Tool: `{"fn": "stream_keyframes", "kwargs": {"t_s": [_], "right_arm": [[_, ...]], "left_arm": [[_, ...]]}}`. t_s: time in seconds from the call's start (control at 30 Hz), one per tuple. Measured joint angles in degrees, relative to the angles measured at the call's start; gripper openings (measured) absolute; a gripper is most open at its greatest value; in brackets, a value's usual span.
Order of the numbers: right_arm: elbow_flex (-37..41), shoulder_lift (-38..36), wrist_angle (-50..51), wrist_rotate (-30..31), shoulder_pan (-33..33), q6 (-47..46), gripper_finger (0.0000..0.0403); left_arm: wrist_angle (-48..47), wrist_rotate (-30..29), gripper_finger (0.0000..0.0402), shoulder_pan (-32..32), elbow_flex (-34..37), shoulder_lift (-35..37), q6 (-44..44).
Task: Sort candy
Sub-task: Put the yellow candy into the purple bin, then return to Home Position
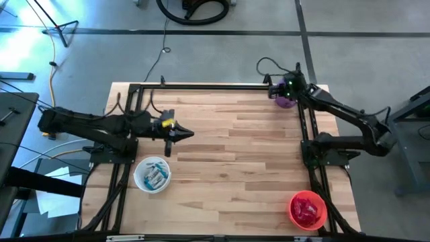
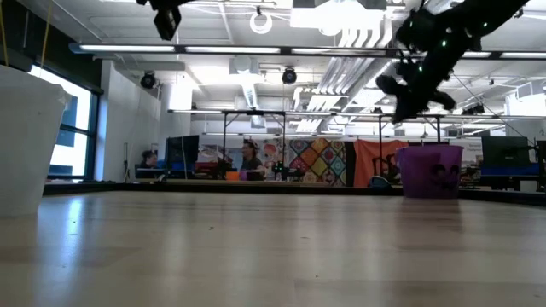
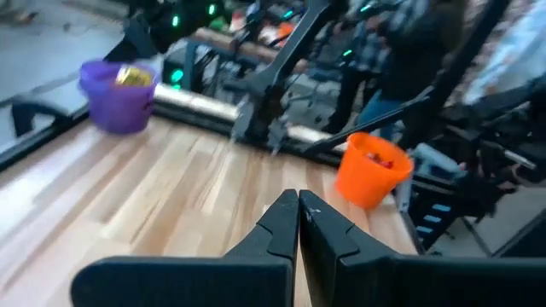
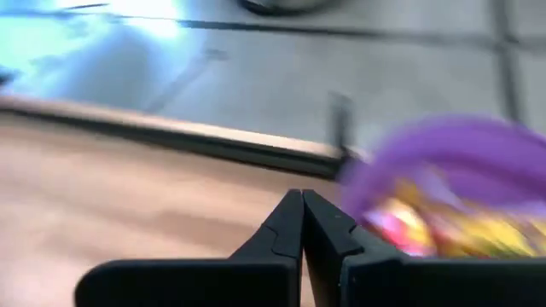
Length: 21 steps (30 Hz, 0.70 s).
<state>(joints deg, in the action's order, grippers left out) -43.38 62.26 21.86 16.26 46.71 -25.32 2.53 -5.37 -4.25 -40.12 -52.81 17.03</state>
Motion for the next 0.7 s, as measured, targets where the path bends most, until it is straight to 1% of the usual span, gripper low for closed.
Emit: {"fn": "stream_keyframes", "kwargs": {"t_s": [0.13, 0.23, 0.33, 0.37, 0.43, 0.53, 0.6, 0.7], "right_arm": [[-0.02, -2.45, -7.72, -6.14, -6.24, 10.24, 0.0000], [0.45, -2.72, -15.06, -13.76, -11.77, 18.27, 0.0000], [1.82, -2.69, -22.69, -21.24, -17.21, 22.08, 0.0000], [2.30, -2.69, -24.94, -22.60, -18.90, 22.37, 0.0000], [3.69, -2.89, -28.84, -24.29, -21.83, 22.36, 0.0000], [7.13, -3.12, -32.57, -24.51, -25.51, 22.33, 0.0000], [10.48, -3.35, -36.46, -24.53, -27.38, 21.60, 0.0000], [16.47, -3.83, -44.94, -24.46, -29.42, 20.90, 0.0000]], "left_arm": [[3.66, 9.02, 0.0000, 5.34, 3.17, 3.15, -1.75], [10.77, 15.77, 0.0000, 9.94, 8.36, 5.12, -1.13], [16.52, 20.43, 0.0000, 14.04, 13.70, 6.89, -0.63], [17.55, 21.27, 0.0000, 15.22, 15.03, 7.53, -0.64], [18.28, 23.02, 0.0000, 17.59, 17.19, 9.05, -0.88], [18.16, 26.39, 0.0000, 21.33, 19.74, 12.03, -1.15], [18.38, 28.37, 0.0000, 23.92, 21.66, 14.61, -1.19], [18.25, 30.60, 0.0000, 27.66, 25.22, 18.80, -1.16]]}}
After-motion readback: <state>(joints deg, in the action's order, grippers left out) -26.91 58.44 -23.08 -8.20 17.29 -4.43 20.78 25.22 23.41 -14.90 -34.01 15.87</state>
